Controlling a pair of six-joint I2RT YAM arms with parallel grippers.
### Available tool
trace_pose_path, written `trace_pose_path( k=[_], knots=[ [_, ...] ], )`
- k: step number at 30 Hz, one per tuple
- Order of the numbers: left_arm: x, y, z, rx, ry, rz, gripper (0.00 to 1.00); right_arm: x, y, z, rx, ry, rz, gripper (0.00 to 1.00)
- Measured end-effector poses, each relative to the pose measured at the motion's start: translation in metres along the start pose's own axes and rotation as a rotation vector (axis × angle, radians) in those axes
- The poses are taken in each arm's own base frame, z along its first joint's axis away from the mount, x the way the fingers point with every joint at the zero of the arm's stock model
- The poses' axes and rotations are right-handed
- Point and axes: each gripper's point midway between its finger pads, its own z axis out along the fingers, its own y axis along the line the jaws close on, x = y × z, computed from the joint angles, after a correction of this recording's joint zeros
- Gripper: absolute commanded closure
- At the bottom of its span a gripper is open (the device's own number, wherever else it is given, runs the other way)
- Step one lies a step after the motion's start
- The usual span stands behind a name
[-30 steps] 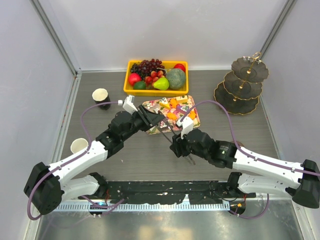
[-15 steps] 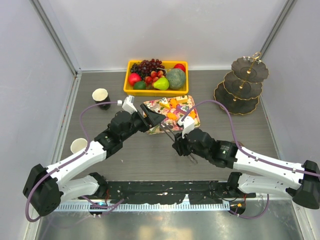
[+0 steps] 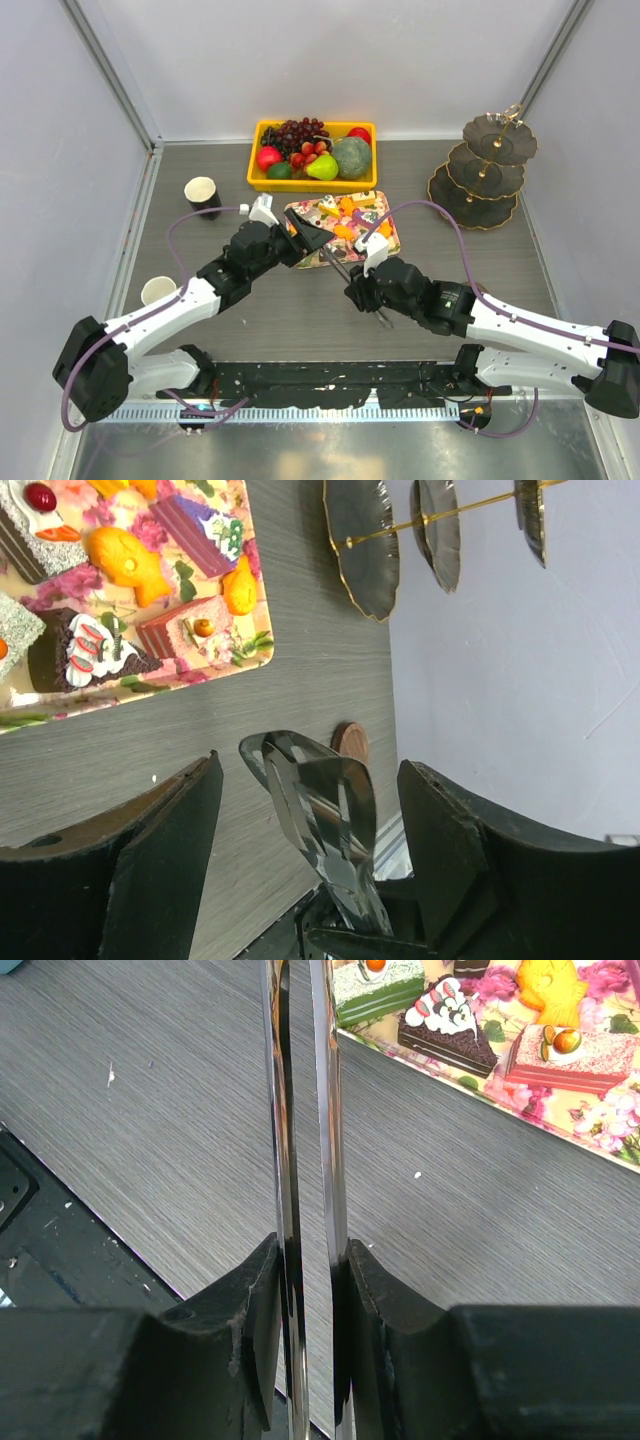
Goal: Serve the afternoon tea
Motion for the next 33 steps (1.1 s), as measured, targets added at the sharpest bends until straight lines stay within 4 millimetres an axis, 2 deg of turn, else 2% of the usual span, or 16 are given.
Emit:
trace_pose_path(
  k=[2, 6, 9, 12, 16, 22, 26, 30, 33],
  knots=[
    [0.004, 0.004, 0.005, -0.01, 0.013, -0.009, 0.37, 0.0, 0.001, 0.0, -0.005, 0.002, 0.003, 0.71],
    [0.009, 0.006, 0.013, -0.007, 0.031, -0.059, 0.71, 0.001, 0.003, 0.0, -0.012, 0.007, 0.014, 0.7],
    [0.01, -0.003, 0.014, 0.034, 0.031, -0.1, 0.99, 0.007, 0.001, 0.002, -0.001, 0.033, 0.012, 0.67],
    [0.013, -0.002, 0.013, 0.039, 0.036, -0.138, 1.0, 0.011, 0.0, 0.003, 0.006, 0.05, 0.01, 0.62],
    [0.017, 0.009, 0.012, 0.012, 0.04, -0.19, 1.0, 0.011, 0.002, 0.003, 0.004, 0.06, 0.015, 0.58],
    [0.016, 0.014, 0.009, -0.013, 0.028, -0.23, 1.0, 0.001, 0.006, 0.003, -0.006, 0.047, 0.021, 0.56],
    [0.014, 0.018, 0.005, -0.047, 0.017, -0.233, 1.0, 0.001, 0.009, 0.005, -0.008, 0.057, 0.009, 0.53],
    [0.014, 0.022, 0.004, -0.08, 0.014, -0.231, 1.0, 0.005, 0.009, 0.007, 0.01, 0.078, -0.012, 0.53],
    [0.014, 0.025, 0.004, -0.101, 0.014, -0.23, 1.0, 0.006, 0.009, 0.009, 0.023, 0.09, -0.03, 0.61]
  ],
)
